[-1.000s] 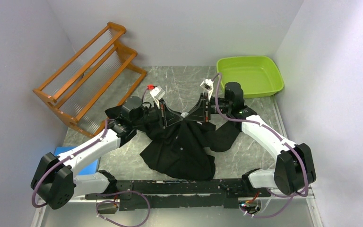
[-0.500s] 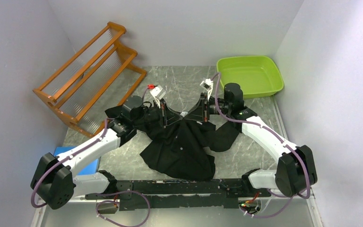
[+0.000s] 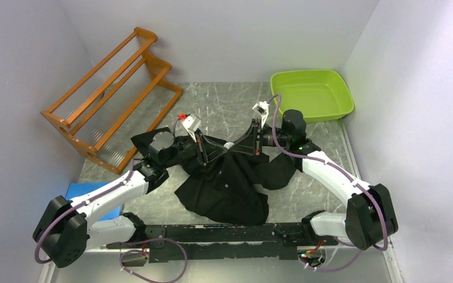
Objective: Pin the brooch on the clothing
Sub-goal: Pin the brooch to the clothes.
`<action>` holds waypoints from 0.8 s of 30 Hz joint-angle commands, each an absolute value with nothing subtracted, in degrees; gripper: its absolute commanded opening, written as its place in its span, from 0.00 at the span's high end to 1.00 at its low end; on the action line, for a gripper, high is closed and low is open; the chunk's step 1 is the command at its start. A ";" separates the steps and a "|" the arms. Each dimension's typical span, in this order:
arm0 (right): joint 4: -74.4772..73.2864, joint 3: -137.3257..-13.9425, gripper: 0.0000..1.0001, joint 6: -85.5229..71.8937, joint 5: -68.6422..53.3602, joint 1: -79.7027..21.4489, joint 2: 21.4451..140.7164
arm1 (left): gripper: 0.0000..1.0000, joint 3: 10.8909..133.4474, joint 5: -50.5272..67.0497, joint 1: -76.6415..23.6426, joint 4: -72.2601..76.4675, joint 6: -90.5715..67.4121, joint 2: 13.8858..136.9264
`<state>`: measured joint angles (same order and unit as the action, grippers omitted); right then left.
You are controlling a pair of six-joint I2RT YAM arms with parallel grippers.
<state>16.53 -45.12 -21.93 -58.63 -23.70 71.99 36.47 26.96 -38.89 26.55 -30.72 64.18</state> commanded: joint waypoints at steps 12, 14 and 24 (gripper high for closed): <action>41.57 -38.01 1.00 -28.44 -54.46 -20.13 66.44 | 0.98 32.18 22.50 -39.47 29.41 -34.98 59.39; 43.74 -37.28 1.00 -29.06 -54.92 -20.13 66.41 | 0.97 32.47 23.01 -39.46 29.60 -34.77 59.77; 45.22 -36.82 0.21 -24.35 -62.92 -20.13 68.79 | 0.97 34.11 29.07 -39.50 31.77 -32.91 60.64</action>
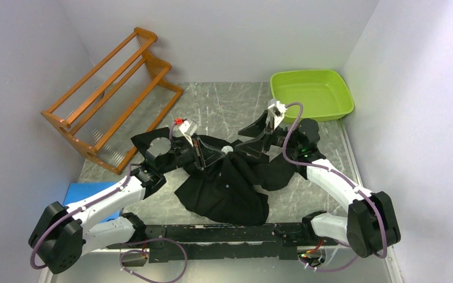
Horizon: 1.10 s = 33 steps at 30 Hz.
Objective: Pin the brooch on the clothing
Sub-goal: Pin the brooch to the clothes.
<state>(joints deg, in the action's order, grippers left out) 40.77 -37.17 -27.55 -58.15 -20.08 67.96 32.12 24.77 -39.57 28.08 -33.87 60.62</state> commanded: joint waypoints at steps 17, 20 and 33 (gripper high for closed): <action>73.34 -37.13 0.27 -42.04 -76.07 -22.15 79.86 | 0.97 37.95 37.21 -39.49 31.53 -30.12 61.11; 81.53 -37.33 0.28 -48.53 -76.22 -22.42 82.17 | 0.97 38.22 37.13 -39.52 31.13 -29.98 61.23; 94.96 -39.00 0.44 -60.90 -76.34 -22.74 88.61 | 0.97 39.02 36.61 -39.48 29.44 -29.52 61.20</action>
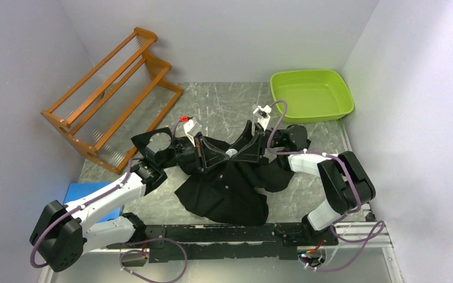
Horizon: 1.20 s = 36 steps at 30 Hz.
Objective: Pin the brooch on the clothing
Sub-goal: Pin the brooch to the clothes.
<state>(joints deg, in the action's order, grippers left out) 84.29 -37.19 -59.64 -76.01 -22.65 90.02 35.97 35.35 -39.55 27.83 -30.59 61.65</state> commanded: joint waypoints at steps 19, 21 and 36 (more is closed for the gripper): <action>16.48 -47.67 0.99 -10.48 -56.96 -25.03 74.73 | 0.97 40.11 37.31 -39.48 30.06 -30.33 62.64; 11.99 -49.05 1.00 -9.64 -53.99 -24.97 74.71 | 0.97 40.24 37.14 -39.55 29.44 -30.16 62.31; -0.55 -53.00 1.00 -7.20 -39.98 -27.25 73.23 | 0.97 41.70 36.93 -39.60 26.10 -28.81 61.26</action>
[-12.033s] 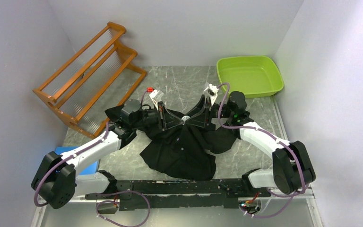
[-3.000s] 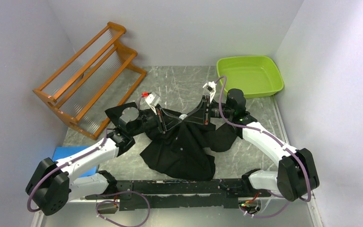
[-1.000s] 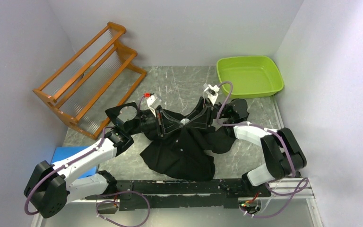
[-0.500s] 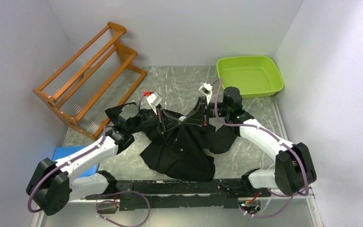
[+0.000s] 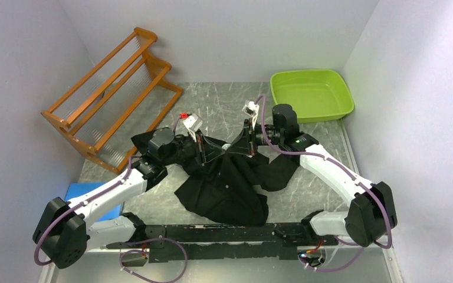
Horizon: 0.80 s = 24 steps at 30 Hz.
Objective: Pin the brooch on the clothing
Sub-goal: Pin the brooch to the clothes.
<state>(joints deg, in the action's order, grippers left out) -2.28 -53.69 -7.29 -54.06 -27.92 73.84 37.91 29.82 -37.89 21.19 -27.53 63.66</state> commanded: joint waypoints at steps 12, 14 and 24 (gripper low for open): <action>24.21 -41.29 1.00 -22.67 -38.26 -25.51 66.10 | 0.97 33.78 31.77 -39.85 32.62 -32.93 58.13; 25.94 -39.79 1.00 -23.44 -37.16 -25.35 64.35 | 0.97 32.66 30.87 -39.93 33.32 -33.20 57.81; 32.98 -35.17 1.00 -24.63 -34.84 -25.14 58.83 | 0.97 29.85 23.97 -39.97 33.49 -35.39 57.35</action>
<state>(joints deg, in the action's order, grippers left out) 25.63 -36.01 -25.69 -46.50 -28.40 61.17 31.99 25.19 -40.60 32.45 -33.28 60.45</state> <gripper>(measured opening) 0.127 0.038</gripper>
